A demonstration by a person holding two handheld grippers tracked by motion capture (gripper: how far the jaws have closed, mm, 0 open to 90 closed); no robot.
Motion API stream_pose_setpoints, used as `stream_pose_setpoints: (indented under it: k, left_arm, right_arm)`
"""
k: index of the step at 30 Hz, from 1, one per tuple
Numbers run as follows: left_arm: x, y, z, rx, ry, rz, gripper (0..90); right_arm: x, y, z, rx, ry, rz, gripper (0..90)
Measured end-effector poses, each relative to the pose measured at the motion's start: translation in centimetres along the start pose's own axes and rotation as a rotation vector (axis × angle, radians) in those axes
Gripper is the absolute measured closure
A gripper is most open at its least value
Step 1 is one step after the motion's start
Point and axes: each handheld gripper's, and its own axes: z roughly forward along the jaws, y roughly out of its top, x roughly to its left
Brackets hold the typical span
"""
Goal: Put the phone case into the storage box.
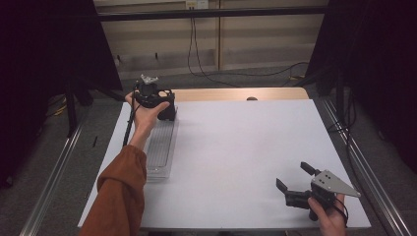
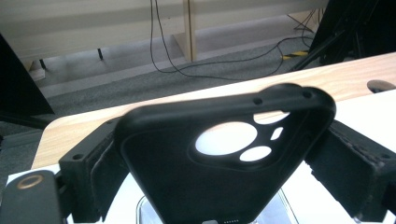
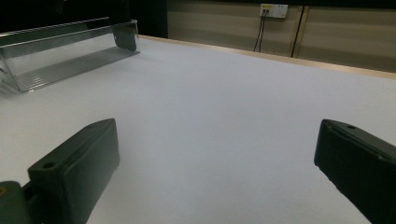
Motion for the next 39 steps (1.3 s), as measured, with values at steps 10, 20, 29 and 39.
stream_pose_setpoints:
  k: [10,20,29,39]
  left_arm:
    - [0.3,0.2,0.4,-0.021,-0.006,0.003,10.3]
    - [0.7,0.1,0.3,-0.048,0.001,-0.006,3.7]
    - [0.9,0.1,0.3,-0.058,-0.018,-0.014,3.1]
    - [1.0,0.4,-0.3,-0.107,-0.023,-0.015,3.2]
  right_arm:
    - [0.0,0.0,0.0,0.002,0.0,0.002,0.0]
    - [0.0,0.0,0.0,0.001,-0.002,0.001,0.0]
    - [0.0,0.0,0.0,0.001,-0.007,-0.001,0.0]
    - [0.0,0.0,0.0,0.0,-0.004,0.0,0.0]
